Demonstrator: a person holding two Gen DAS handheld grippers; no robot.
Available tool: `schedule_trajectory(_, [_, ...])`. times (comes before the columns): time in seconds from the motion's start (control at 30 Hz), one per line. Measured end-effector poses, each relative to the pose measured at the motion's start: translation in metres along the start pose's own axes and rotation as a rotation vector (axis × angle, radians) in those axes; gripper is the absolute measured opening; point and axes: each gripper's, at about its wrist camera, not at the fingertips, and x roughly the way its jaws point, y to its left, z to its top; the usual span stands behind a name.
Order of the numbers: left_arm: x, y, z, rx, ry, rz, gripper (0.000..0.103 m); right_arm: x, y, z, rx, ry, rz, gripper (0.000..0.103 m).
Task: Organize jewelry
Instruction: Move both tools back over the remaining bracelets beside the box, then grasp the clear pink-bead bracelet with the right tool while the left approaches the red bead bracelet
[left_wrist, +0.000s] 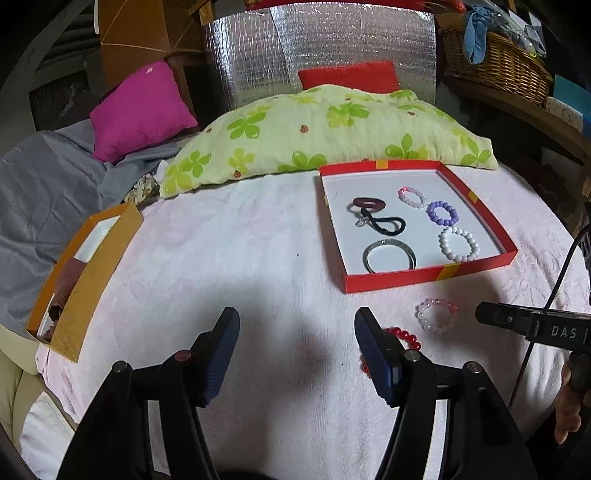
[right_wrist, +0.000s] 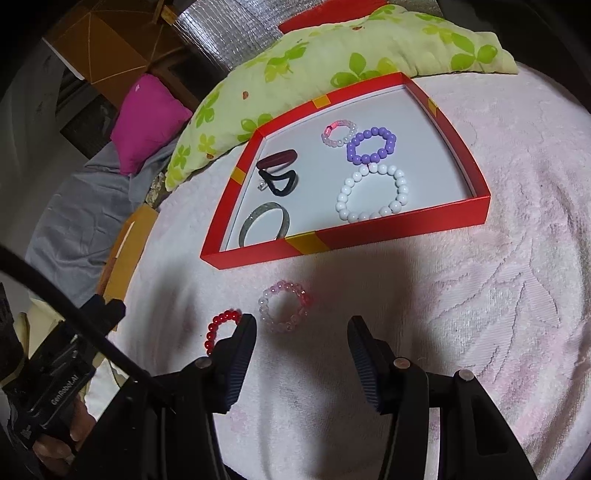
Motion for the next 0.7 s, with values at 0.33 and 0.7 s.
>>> schedule_trajectory(0.33, [0.027, 0.0, -0.017, -0.011, 0.089, -0.035, 0.066, 0.002, 0.0, 0.0, -0.011, -0.007, -0.005, 0.055])
schedule_trajectory(0.7, [0.05, -0.001, -0.038, -0.027, 0.177, -0.101, 0.066, 0.016, 0.01, -0.003, -0.078, -0.002, -0.058, 0.045])
